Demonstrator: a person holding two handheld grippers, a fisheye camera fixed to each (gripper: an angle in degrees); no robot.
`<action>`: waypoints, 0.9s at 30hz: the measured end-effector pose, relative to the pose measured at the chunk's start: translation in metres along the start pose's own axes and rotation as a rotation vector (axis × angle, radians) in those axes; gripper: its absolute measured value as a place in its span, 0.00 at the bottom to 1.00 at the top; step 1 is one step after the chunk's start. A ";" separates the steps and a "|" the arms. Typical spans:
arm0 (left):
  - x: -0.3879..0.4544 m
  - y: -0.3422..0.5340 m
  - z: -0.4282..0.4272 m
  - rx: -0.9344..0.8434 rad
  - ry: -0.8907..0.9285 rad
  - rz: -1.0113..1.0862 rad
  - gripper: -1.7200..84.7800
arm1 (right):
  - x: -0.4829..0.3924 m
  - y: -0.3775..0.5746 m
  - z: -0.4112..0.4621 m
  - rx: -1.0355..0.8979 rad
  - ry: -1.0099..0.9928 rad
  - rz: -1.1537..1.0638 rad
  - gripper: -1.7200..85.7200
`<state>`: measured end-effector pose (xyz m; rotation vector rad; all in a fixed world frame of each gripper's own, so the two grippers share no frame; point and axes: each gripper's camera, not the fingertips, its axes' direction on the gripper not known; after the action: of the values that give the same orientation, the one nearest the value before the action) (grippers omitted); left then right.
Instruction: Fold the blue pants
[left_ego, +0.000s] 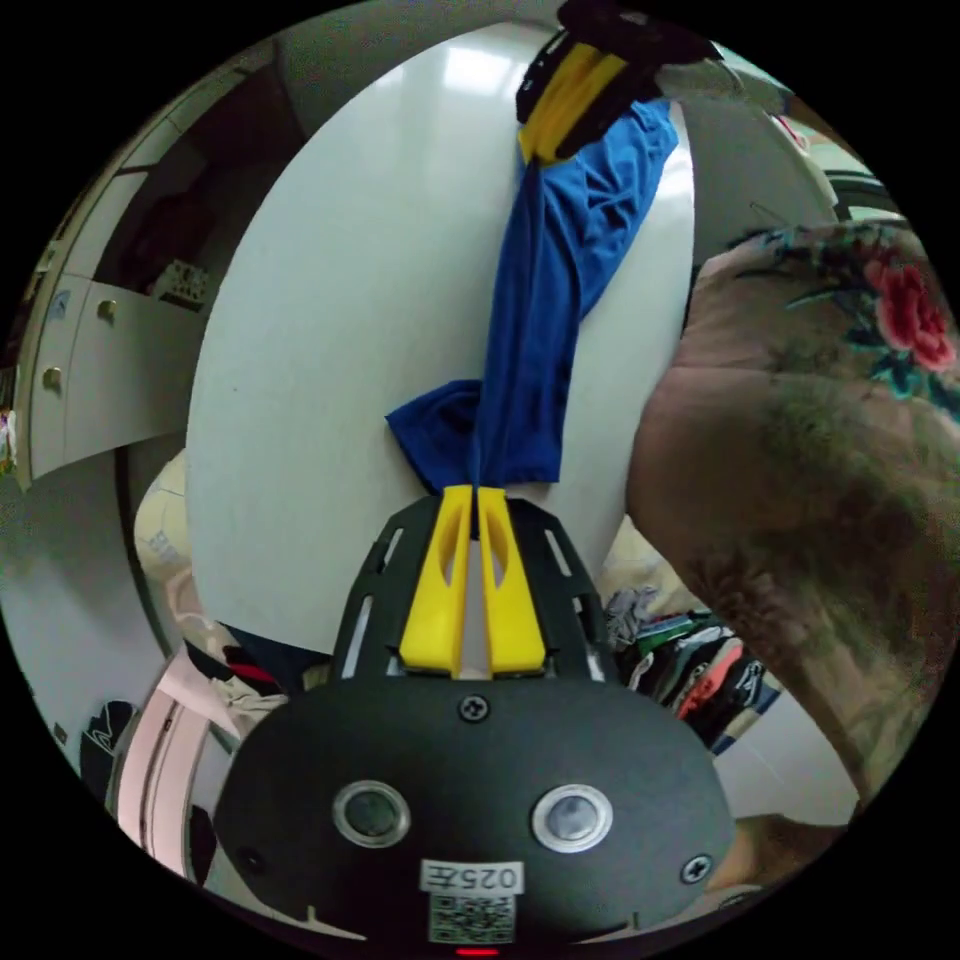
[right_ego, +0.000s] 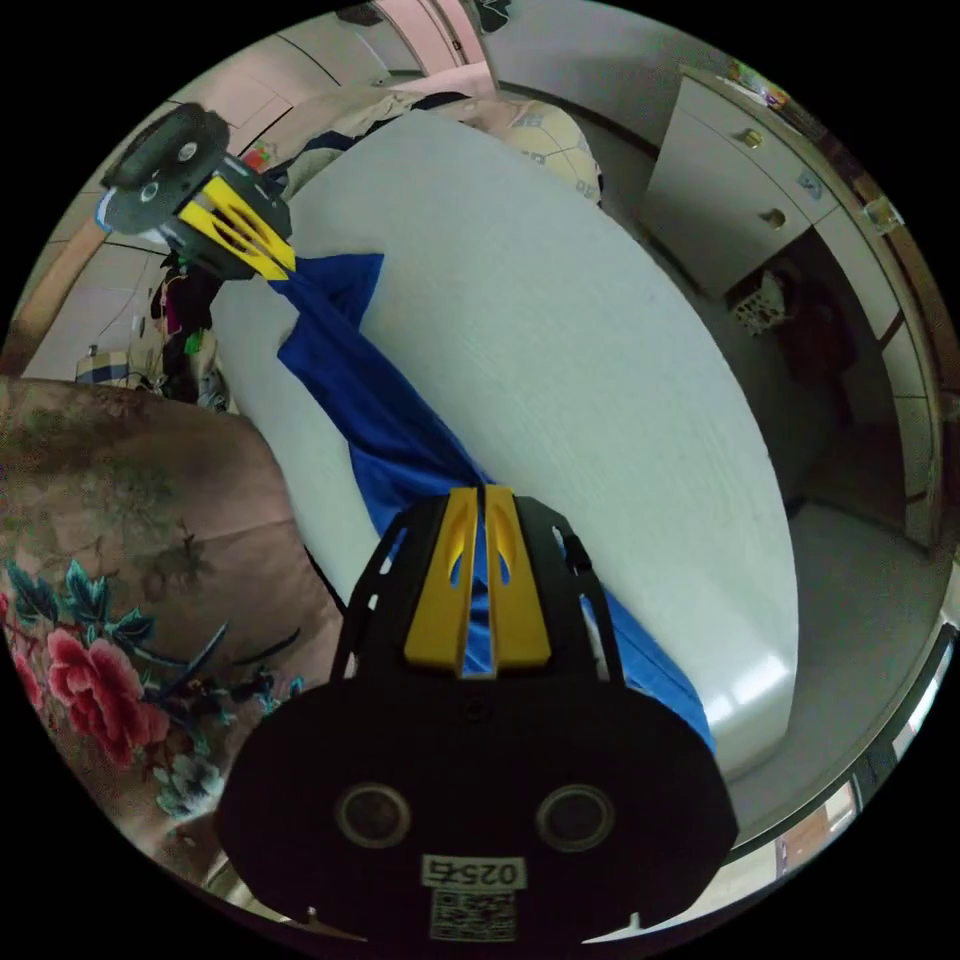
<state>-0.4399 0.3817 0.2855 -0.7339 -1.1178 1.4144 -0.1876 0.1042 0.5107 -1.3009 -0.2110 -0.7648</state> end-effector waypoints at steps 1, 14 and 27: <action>-0.007 -0.001 -0.006 0.000 0.022 -0.005 0.01 | 0.003 -0.001 -0.003 0.002 -0.004 -0.001 0.01; -0.106 0.039 0.011 0.123 0.185 -0.427 0.08 | 0.070 0.025 -0.015 0.166 -0.168 0.276 0.09; 0.100 -0.001 0.080 0.160 -0.251 -0.170 0.14 | -0.035 0.041 0.023 0.150 -0.118 0.193 0.16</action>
<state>-0.5300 0.4615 0.3308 -0.3452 -1.2130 1.4573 -0.1824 0.1415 0.4656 -1.2047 -0.2293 -0.4997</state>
